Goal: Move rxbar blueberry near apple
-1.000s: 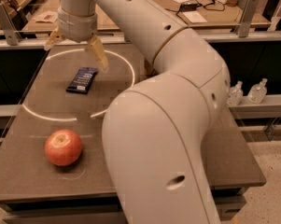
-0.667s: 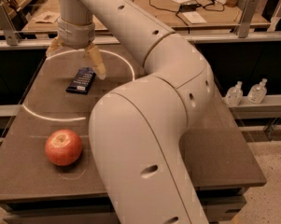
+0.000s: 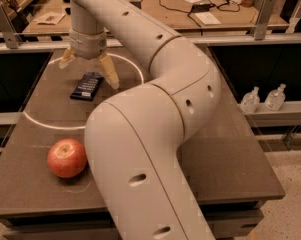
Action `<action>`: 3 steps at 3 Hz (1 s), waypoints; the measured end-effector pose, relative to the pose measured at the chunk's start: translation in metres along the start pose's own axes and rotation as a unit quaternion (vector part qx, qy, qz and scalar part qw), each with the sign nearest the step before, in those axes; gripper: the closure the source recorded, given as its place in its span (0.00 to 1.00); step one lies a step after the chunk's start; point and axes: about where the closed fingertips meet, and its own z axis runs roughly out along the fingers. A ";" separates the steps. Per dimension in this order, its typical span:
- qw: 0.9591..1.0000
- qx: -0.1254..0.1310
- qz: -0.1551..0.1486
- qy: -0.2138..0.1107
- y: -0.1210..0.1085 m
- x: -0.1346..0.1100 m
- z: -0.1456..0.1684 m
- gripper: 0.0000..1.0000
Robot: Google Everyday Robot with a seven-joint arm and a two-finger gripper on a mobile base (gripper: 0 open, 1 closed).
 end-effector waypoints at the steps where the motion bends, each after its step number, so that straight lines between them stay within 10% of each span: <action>1: 0.999 -0.019 -0.026 0.014 0.006 0.001 -0.002 0.00; 3: 0.993 -0.058 -0.097 0.020 0.014 -0.007 0.003 0.00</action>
Offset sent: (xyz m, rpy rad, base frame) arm -0.0829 -0.0901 0.0202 -0.3983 0.2778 0.2785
